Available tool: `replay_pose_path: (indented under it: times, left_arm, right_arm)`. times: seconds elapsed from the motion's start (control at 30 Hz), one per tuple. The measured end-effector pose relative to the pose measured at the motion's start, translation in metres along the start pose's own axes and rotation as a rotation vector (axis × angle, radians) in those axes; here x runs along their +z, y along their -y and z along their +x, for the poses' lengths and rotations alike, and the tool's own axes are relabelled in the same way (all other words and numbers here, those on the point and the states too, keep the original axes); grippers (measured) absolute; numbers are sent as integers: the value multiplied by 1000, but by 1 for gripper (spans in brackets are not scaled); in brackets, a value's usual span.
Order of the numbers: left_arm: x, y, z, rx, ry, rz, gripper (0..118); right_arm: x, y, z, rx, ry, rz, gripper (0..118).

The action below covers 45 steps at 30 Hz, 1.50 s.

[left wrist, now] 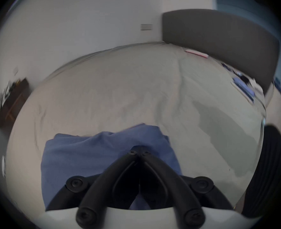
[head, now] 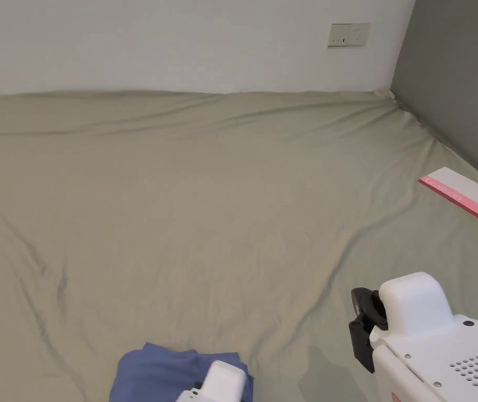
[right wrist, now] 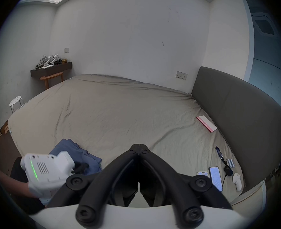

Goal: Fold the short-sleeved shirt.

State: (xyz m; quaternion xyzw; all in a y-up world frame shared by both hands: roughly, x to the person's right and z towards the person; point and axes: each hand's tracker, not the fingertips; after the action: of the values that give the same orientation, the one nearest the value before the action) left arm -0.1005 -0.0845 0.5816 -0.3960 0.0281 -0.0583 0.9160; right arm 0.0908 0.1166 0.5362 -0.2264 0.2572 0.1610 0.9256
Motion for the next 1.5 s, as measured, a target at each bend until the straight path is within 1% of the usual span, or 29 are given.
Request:
replay_pose_path:
  times: [0.03,0.1,0.2,0.27,0.33,0.37,0.47,0.5,0.57,0.63,0.7,0.73,0.83,0.93,0.97,1.0,1.03,1.07,1.1,1.13,1.17,1.2,1.23,1.27,1.3,1.37,1.47,1.5]
  left_arm:
    - [1,3,8,-37,-22,2,0]
    - [5,6,13,-42,9,19,0]
    - [12,7,18,17,176,18,0]
    - [16,7,23,-20,324,3,0]
    - [27,7,25,-50,412,18,0]
    - [36,6,18,-23,412,41,0]
    - [56,1,-30,182,407,106,0]
    - [62,0,-51,243,376,141,0]
    - [76,3,-95,334,261,198,0]
    - [88,9,-138,408,122,227,0]
    - [96,20,-172,478,65,236,0]
    - [97,27,-187,496,40,226,0]
    - [97,44,-212,493,-22,182,0]
    - [94,55,-226,535,28,136,0]
    - [92,57,-230,550,48,114,0]
    - [89,59,-234,560,79,87,0]
    - [85,62,-238,565,114,63,10]
    - [80,64,-243,581,156,41,25]
    - [74,65,-247,604,199,18,48]
    - [65,67,-252,648,257,-10,86]
    - [58,69,-254,689,295,-28,110]
    - [47,71,-255,716,325,-45,118]
    - [37,73,-255,741,369,-52,116]
    - [31,73,-259,774,390,-6,116]
    - [22,74,-256,817,478,-85,116]
    - [1,79,-254,923,601,-132,115]
    - [-33,85,-243,1064,776,-188,105]
    - [-39,86,-238,1105,818,-173,105]
  right_arm:
    - [-2,0,0,0,-1,-3,3]
    - [-4,0,-1,0,-2,-5,3]
    - [-6,-2,-5,2,-10,-5,3]
    - [-10,-4,-8,7,-19,-4,3]
    - [-12,-7,-12,19,-26,-2,3]
    - [-13,-8,-13,25,-30,1,3]
    - [-19,-8,-20,27,-58,3,3]
    - [-24,-7,-23,19,-80,-5,3]
    - [-37,-1,-34,10,-159,-30,3]
    - [-57,10,-52,23,-248,-65,3]
    - [-80,24,-76,42,-309,-158,3]
    - [-94,35,-89,56,-355,-208,3]
    - [-136,73,-126,123,-470,-377,3]
    - [-166,112,-152,247,-422,-530,2]
    - [-167,116,-153,254,-416,-510,2]
    - [-159,109,-149,231,-421,-419,2]
    - [-160,100,-145,214,-432,-465,2]
    - [-162,98,-140,184,-455,-505,2]
    - [-165,98,-138,172,-467,-511,2]
    - [-167,99,-134,166,-483,-512,2]
    - [-168,99,-132,159,-493,-513,2]
    - [-170,98,-130,150,-502,-515,2]
    - [-170,98,-129,141,-505,-517,2]
    - [-170,99,-129,137,-508,-517,2]
    - [-170,100,-129,135,-509,-514,2]
    - [-170,101,-129,130,-512,-509,2]
    - [-169,102,-128,119,-515,-504,2]
    - [-169,102,-128,119,-516,-503,2]
